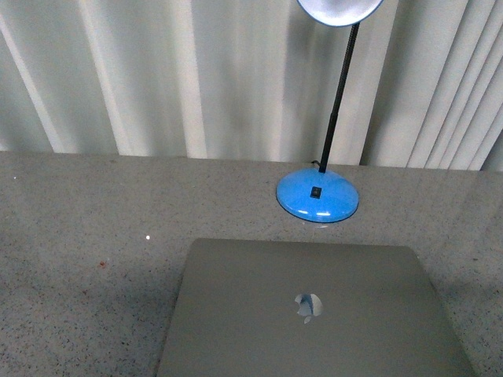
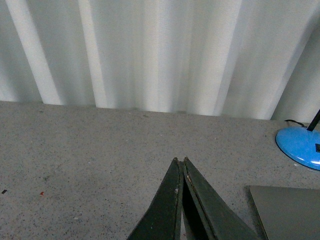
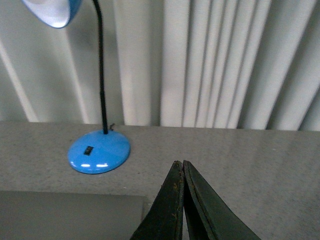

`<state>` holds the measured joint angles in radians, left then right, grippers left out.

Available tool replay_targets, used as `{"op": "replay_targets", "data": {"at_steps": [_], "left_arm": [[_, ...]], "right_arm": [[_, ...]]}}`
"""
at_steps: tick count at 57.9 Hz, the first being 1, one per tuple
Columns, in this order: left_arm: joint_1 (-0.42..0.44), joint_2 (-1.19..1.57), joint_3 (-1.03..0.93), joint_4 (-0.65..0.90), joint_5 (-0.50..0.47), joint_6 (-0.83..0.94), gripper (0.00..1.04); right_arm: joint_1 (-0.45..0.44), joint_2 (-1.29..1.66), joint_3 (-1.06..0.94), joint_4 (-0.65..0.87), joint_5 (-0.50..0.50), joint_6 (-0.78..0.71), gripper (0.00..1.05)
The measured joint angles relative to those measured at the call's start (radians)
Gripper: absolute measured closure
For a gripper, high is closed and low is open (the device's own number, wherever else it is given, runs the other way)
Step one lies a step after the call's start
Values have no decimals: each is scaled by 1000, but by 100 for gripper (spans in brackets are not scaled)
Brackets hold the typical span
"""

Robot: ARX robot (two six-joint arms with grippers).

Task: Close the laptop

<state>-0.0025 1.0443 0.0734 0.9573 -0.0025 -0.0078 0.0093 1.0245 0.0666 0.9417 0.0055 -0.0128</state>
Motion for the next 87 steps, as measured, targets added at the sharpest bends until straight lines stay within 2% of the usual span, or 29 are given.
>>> {"op": "replay_targets", "data": {"at_steps": [45,87], "left_arm": [[0,-562,-46,-478,2,0,101],[0,-845,-47,-755,2,0,101]], "right_arm": [[-8,-556,-61,-477,-5,2,102],[-8,-830,-61,-744,-5,2,102]]}}
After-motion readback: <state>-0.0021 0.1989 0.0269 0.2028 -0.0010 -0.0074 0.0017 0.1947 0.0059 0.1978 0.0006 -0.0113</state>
